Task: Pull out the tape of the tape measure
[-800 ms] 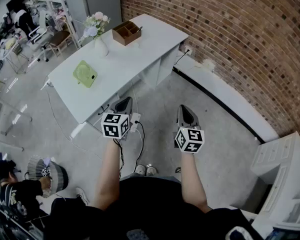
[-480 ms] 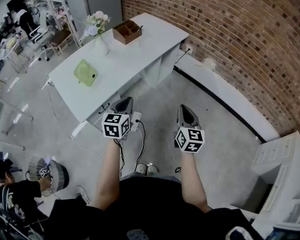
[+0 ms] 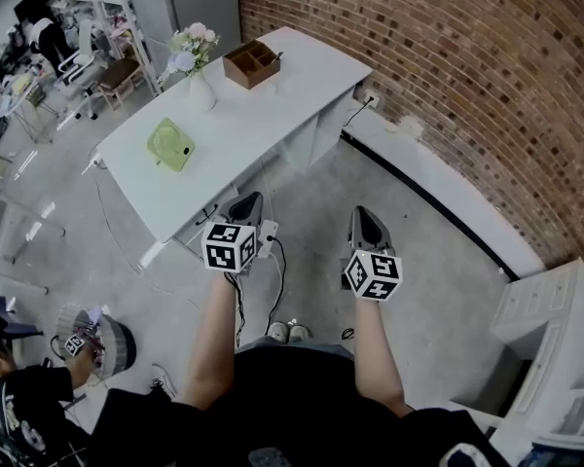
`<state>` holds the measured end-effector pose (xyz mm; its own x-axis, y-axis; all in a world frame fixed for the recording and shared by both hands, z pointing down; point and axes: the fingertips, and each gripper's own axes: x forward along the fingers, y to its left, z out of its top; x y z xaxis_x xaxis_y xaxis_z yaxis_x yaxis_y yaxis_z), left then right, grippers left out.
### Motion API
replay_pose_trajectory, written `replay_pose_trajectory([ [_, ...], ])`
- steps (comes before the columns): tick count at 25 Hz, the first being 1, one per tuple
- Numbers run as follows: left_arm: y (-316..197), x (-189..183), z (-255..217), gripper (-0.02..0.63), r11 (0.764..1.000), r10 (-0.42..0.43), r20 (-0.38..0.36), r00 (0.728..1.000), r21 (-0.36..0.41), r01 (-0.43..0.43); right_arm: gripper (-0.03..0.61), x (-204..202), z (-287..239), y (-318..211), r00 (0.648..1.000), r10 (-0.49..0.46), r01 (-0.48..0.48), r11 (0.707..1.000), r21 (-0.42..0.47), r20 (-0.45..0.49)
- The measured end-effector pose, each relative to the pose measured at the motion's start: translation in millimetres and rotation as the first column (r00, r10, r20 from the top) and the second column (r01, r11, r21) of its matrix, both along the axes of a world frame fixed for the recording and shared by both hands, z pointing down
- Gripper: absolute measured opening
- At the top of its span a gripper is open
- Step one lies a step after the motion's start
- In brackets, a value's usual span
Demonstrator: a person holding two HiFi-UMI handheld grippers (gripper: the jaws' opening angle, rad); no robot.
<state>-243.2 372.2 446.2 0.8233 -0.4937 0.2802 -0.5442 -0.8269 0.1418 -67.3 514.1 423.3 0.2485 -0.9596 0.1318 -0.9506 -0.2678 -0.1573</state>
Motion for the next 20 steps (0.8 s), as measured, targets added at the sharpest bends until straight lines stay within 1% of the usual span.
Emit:
replay_pose_trajectory([
  [7,-25,4,3,0.021,1.0,0.021,-0.013,1.0,0.014,-0.021,0.002,-4,0,-18,1.0,0.015,-0.015,1.0,0.024,-0.002],
  [11,-33,8,7,0.021,0.999,0.044,-0.003,0.999,0.015,-0.044,0.002,1,-1,-24,0.999,0.033,-0.033,0.999,0.03,0.002],
  [16,-64,20,7,0.021,0.999,0.039,-0.013,0.999,-0.002,-0.039,0.002,22,-5,-50,0.998,0.058,-0.059,0.998,0.028,0.01],
  [20,-101,39,10,0.021,1.0,0.026,-0.014,1.0,-0.003,-0.026,0.002,43,-7,-87,0.999,0.046,-0.046,0.998,0.032,0.0],
])
